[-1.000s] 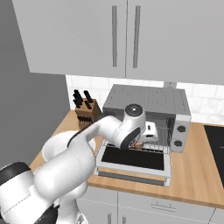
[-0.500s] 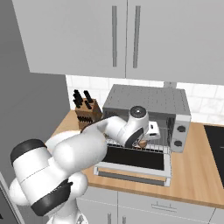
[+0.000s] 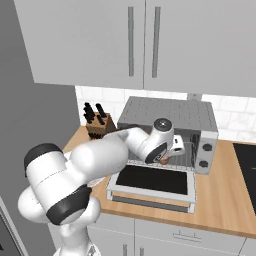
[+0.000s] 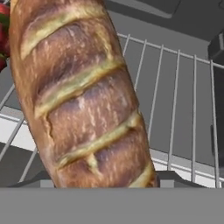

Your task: Pick up the kebab skewer and baguette bread, and place them inside the toaster oven. Close the toaster oven door and start by setting the timer.

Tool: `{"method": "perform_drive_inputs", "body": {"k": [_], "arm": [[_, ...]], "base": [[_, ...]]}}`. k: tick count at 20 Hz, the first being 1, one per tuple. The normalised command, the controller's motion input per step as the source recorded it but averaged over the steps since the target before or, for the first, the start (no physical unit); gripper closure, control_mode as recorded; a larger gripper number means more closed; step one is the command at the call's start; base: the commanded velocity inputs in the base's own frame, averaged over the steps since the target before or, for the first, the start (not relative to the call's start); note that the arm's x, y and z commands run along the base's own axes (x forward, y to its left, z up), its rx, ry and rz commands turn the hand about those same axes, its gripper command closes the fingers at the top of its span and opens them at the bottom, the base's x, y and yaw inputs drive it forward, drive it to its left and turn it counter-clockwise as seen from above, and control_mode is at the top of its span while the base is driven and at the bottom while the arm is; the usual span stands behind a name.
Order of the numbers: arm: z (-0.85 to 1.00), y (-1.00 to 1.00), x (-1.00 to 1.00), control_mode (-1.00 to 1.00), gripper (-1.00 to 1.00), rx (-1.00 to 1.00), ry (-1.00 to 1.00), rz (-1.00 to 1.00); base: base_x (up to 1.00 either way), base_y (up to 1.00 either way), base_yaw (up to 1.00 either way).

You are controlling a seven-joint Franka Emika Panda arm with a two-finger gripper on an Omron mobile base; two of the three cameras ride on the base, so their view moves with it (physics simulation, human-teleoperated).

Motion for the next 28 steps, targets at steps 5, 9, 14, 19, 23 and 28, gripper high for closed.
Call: {"method": "perform_drive_inputs", "body": {"k": [5, 9, 14, 19, 23, 28], "arm": [[-0.08, 0.00, 0.00, -1.00, -1.00, 0.00, 0.01, 0.01], [0.00, -0.01, -0.03, -1.00, -1.00, 0.00, 0.00, 0.00], [0.03, -0.01, -0.07, -1.00, -1.00, 0.00, 0.00, 0.00], [0.40, -0.13, -0.30, -1.00, -1.00, 0.00, -0.02, 0.00], [0.31, -0.11, -0.72, -1.00, -1.00, 0.00, 0.02, -0.11], [0.00, -0.04, -0.53, -1.00, -1.00, 0.02, 0.26, -0.24]], "base": [[0.00, 0.00, 0.00], [0.00, 0.00, 0.00], [0.00, 0.00, 0.00], [0.00, 0.00, 0.00], [0.00, 0.00, 0.00], [0.00, 0.00, 0.00]]}}
